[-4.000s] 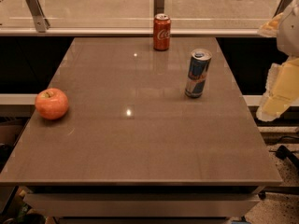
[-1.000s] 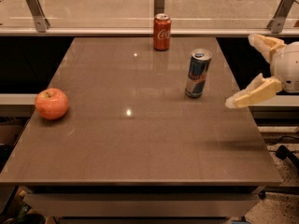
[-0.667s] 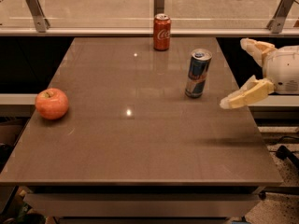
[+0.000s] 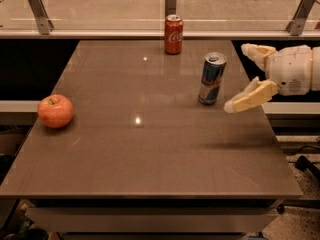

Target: Knock redbull can over

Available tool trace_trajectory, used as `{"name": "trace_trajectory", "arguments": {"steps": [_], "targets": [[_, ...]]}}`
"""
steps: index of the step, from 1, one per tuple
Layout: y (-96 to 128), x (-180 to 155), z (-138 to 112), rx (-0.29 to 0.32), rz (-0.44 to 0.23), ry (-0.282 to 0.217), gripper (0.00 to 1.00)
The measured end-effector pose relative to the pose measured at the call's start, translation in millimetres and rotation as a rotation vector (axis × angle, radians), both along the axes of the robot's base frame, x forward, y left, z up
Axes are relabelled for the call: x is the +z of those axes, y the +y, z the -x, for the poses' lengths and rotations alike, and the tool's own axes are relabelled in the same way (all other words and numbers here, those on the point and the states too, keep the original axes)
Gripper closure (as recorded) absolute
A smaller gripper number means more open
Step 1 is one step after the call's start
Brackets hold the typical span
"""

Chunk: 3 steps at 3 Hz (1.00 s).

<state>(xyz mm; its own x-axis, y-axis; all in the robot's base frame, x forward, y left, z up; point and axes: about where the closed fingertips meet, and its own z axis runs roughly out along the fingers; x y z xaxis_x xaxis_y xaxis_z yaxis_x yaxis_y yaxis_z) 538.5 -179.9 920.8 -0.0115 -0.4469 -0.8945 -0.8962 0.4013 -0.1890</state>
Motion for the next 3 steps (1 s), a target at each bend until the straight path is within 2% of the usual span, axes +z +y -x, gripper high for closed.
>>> {"name": "trace_trajectory", "arguments": {"steps": [1,3], "targets": [[12.6,-7.9,-15.5,0.036,-0.015,0.034,0.0],[36.8,-28.3,-44.5,0.125,-0.054,0.07,0.0]]}}
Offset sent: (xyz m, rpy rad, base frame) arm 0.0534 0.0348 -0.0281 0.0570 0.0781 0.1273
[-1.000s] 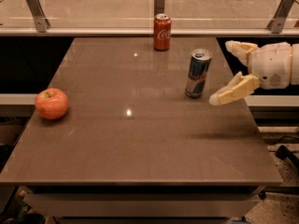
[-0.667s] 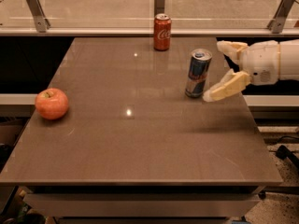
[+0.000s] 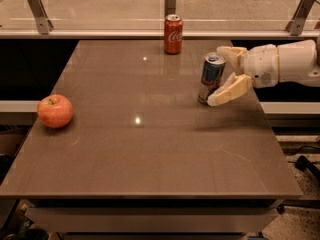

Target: Knock redbull can over

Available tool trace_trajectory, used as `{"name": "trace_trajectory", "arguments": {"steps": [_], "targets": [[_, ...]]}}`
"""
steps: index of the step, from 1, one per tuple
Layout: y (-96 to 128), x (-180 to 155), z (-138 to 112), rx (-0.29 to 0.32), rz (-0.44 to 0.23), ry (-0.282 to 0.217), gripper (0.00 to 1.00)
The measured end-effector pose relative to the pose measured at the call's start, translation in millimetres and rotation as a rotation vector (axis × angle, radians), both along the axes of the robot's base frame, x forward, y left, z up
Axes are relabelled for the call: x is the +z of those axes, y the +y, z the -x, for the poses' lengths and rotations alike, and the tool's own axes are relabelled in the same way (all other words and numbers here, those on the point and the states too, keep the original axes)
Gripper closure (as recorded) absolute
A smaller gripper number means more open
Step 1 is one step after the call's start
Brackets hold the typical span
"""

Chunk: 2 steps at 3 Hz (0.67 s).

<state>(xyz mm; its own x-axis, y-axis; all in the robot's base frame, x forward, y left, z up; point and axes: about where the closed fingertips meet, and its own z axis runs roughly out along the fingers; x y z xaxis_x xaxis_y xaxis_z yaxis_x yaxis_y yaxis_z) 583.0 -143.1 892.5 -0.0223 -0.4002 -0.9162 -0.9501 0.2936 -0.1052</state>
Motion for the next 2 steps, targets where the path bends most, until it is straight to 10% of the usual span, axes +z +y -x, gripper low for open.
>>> {"name": "trace_trajectory", "arguments": {"steps": [2], "targets": [[13.8,-24.4,-10.1,0.054,-0.077,0.008,0.0]]}}
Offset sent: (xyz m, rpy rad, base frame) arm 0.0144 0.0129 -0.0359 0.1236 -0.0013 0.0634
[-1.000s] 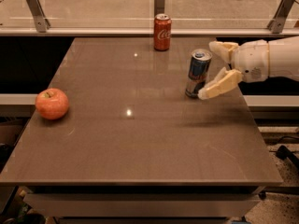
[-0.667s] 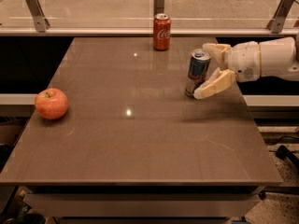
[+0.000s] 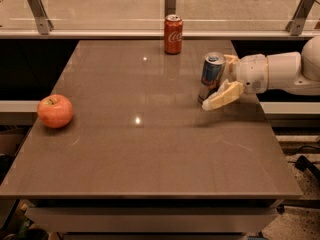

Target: Knock redbull can over

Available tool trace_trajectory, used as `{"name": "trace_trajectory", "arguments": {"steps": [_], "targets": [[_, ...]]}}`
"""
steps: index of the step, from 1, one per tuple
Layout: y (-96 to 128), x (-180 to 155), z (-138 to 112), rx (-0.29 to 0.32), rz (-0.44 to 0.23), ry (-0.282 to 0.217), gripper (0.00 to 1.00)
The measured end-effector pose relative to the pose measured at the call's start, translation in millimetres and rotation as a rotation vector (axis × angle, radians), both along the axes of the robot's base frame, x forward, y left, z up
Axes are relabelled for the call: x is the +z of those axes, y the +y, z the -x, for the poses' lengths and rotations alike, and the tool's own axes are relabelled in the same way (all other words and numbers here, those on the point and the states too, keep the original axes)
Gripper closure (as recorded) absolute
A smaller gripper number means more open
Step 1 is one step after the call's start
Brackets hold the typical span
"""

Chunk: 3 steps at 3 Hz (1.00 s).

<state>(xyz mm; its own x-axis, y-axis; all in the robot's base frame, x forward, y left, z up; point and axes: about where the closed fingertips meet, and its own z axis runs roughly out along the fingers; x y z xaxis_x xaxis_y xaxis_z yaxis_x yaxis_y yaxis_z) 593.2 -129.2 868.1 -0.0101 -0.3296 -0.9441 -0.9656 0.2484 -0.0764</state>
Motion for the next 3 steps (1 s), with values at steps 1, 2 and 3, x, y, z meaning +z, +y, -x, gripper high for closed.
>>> {"name": "trace_trajectory", "arguments": {"steps": [1,2,3], "targets": [[2.7,-0.4,-0.1,0.005,-0.001,0.001,0.17],[5.4,-0.7,-0.2,0.01,-0.001,0.002,0.41],[8.1,-1.0,-0.2,0.014,-0.002,0.002,0.64]]}}
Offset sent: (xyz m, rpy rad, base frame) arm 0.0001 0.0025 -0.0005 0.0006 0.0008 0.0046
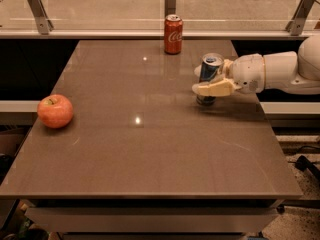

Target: Knock redbull can over

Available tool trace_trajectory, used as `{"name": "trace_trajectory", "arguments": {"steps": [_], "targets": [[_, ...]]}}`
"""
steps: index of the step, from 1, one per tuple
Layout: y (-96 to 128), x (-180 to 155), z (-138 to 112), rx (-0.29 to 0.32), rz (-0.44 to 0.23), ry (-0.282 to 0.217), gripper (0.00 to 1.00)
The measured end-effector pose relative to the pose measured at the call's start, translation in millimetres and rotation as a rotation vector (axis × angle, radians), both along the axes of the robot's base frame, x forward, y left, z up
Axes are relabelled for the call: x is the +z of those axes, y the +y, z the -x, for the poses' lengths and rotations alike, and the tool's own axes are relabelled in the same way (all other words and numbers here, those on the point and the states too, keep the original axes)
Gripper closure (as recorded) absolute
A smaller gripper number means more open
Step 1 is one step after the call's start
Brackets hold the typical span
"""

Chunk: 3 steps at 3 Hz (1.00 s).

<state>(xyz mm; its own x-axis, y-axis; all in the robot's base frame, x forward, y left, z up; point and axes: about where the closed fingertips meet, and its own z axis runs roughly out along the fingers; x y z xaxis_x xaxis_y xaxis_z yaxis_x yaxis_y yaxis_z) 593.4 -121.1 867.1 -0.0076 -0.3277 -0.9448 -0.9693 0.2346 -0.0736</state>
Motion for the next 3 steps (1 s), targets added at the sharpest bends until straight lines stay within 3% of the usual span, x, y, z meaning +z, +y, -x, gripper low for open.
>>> {"name": "trace_trajectory", "arguments": {"steps": [1,2,3], "targets": [[2.8,-0.3,0.0,0.005,-0.001,0.001,0.88],[5.3,-0.5,0.0,0.009,-0.002,0.001,1.0],[5.4,-0.5,0.0,0.009,-0.002,0.001,1.0]]}}
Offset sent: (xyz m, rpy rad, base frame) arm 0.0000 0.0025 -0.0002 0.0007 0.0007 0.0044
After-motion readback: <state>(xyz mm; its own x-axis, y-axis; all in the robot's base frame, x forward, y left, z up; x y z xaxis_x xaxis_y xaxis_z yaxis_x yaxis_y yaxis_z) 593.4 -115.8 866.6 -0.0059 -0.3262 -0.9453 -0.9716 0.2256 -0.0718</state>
